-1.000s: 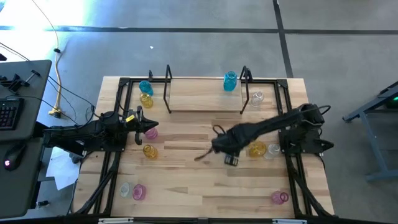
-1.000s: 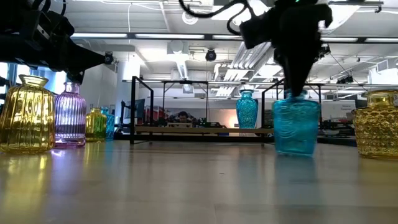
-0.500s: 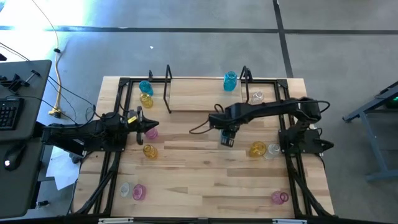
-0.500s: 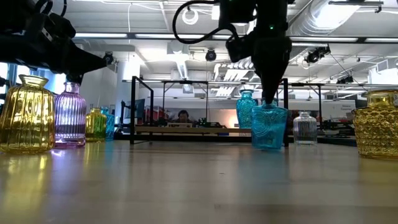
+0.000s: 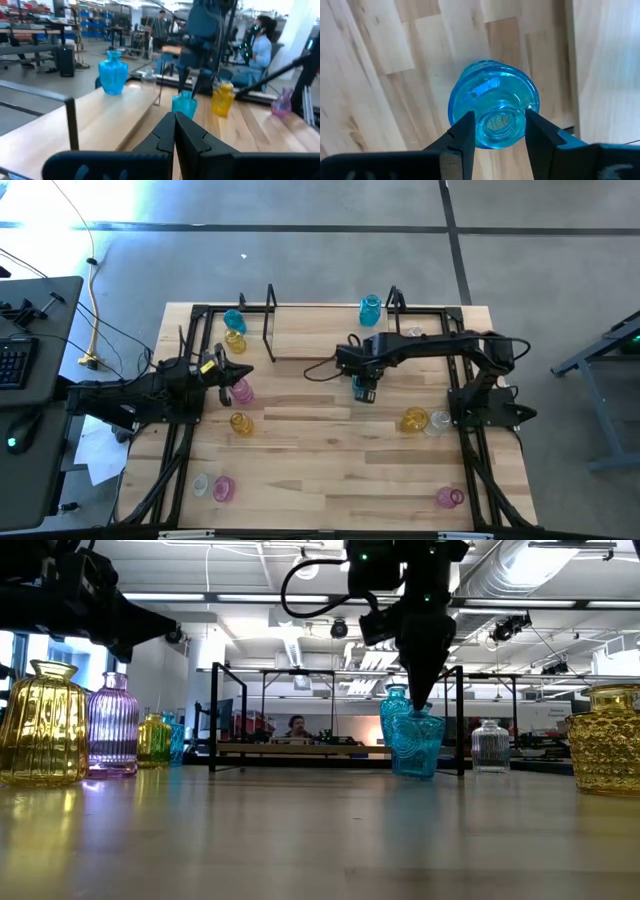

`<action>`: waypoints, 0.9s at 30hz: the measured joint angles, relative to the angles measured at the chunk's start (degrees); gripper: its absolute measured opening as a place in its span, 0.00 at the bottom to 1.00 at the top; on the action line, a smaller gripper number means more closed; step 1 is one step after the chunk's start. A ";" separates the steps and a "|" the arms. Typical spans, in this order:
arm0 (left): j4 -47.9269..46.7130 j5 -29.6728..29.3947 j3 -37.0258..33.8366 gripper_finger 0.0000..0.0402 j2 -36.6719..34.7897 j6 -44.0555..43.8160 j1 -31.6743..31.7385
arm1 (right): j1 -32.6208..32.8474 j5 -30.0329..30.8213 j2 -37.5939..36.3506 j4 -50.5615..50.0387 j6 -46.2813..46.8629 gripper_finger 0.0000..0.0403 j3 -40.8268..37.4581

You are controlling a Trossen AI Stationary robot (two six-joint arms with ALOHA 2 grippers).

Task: Sort vases onto shelf
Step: Put the bottom blue vase aligned with the other blue vase on the shelf

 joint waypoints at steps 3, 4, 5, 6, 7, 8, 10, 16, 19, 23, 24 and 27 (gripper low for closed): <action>-0.62 0.93 0.02 0.00 0.05 -0.28 0.42 | -1.19 -0.02 -0.02 -0.18 -1.36 0.27 0.10; -0.70 0.93 0.02 0.00 0.05 -0.28 0.61 | -1.51 -0.06 -0.02 -0.84 -1.62 0.27 0.49; -0.68 0.92 0.02 0.00 0.15 -0.28 0.79 | -1.84 -0.10 -0.04 -1.59 -2.07 0.27 1.13; -0.68 0.92 0.02 0.00 0.29 -0.27 1.00 | -2.24 -0.22 -0.08 -2.22 -2.45 0.27 1.96; -0.74 0.93 0.02 0.00 0.38 -0.17 1.20 | -2.67 -0.42 -0.09 -2.86 -2.75 0.27 3.06; -0.79 0.93 0.02 0.00 0.40 0.15 1.41 | -3.17 -0.69 -0.09 -3.55 -3.31 0.27 4.29; -0.72 0.91 0.02 0.00 0.58 0.49 1.72 | -4.43 -0.85 -0.09 -5.52 -4.11 0.27 7.27; -0.77 0.91 0.00 0.00 0.85 0.58 2.61 | -10.59 0.64 -0.20 -10.16 -9.03 0.27 15.42; -0.68 0.91 0.00 0.00 1.00 1.05 2.66 | -14.30 0.69 -0.16 -10.57 -13.24 0.27 16.59; -0.73 0.91 0.00 0.00 1.16 1.05 2.66 | -18.42 0.85 1.15 -11.29 -19.69 0.27 16.68; -0.74 0.91 0.00 0.00 1.16 1.05 2.66 | -19.26 0.84 1.67 -11.23 -21.22 0.27 16.68; -0.76 0.89 0.00 0.00 1.16 0.76 2.66 | -21.40 0.81 2.96 -10.66 -24.36 0.27 16.68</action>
